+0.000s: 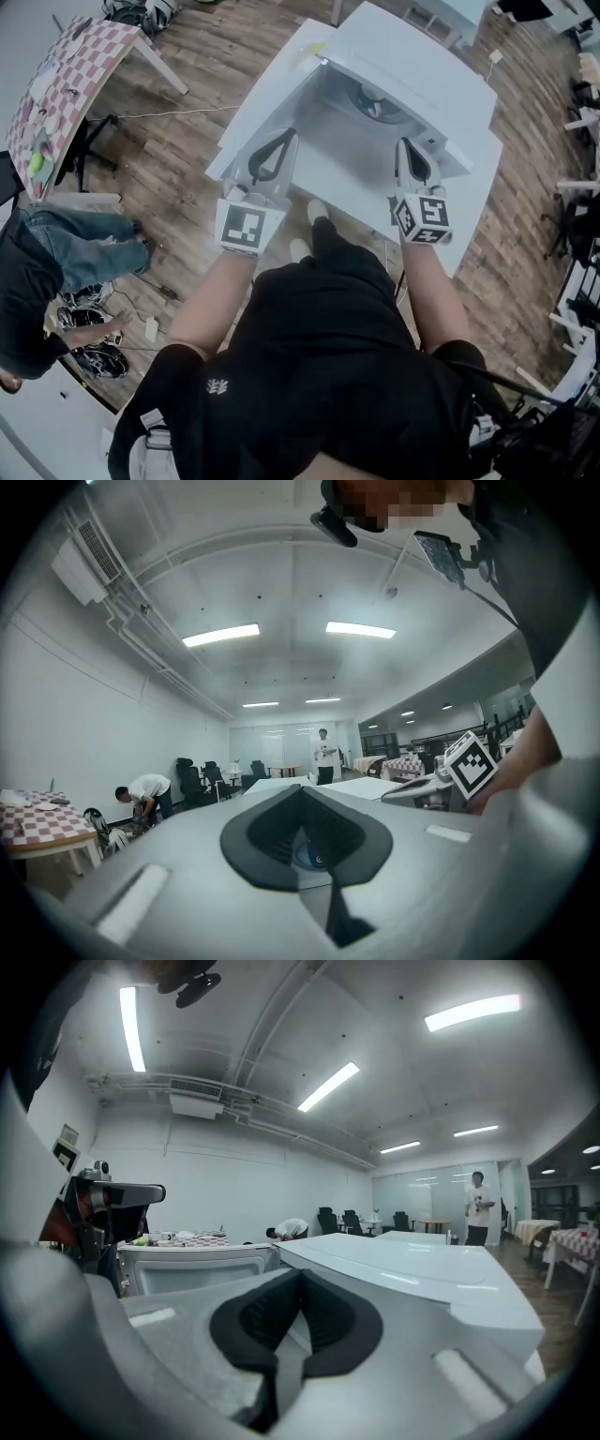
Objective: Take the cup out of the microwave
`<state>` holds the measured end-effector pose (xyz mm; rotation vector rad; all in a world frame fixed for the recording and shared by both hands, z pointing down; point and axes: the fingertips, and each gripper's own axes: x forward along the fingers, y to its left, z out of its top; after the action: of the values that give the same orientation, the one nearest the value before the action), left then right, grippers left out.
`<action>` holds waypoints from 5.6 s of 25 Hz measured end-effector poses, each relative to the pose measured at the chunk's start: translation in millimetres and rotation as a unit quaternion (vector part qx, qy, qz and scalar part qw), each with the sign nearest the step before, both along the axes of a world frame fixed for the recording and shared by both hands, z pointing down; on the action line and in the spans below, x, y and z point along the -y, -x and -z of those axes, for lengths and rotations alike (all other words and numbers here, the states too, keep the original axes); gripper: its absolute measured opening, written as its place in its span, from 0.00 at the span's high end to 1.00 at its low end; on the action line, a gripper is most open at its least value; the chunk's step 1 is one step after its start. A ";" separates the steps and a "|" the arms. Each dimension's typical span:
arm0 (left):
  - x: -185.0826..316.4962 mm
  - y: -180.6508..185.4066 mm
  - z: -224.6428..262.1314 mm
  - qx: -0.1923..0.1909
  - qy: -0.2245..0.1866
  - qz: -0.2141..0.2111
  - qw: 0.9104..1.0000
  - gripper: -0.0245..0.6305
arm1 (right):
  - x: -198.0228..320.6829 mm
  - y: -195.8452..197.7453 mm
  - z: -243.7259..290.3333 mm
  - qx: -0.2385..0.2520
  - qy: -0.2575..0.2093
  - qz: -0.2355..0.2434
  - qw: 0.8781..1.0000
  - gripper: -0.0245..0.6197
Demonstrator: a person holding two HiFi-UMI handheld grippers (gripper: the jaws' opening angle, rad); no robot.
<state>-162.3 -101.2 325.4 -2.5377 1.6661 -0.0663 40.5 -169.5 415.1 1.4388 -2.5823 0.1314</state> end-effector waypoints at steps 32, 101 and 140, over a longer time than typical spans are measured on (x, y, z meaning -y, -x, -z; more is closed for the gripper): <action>141.3 -56.2 -144.0 0.065 0.059 -0.025 0.996 0.95 | 134.9 14.2 -155.7 -0.024 0.011 0.001 1.000 0.82; 143.7 -47.1 -145.8 0.046 0.077 -0.007 0.996 0.95 | 167.3 29.0 -180.8 -0.021 0.038 0.015 0.999 0.38; 73.4 -52.2 -64.8 0.040 0.023 -0.007 0.999 0.95 | 58.0 -10.3 -94.4 -0.007 0.036 0.034 0.999 0.38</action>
<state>-110.1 -174.6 390.2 -2.5425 1.6365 -0.2063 50.8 -227.5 509.5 1.3200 -2.5839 0.2016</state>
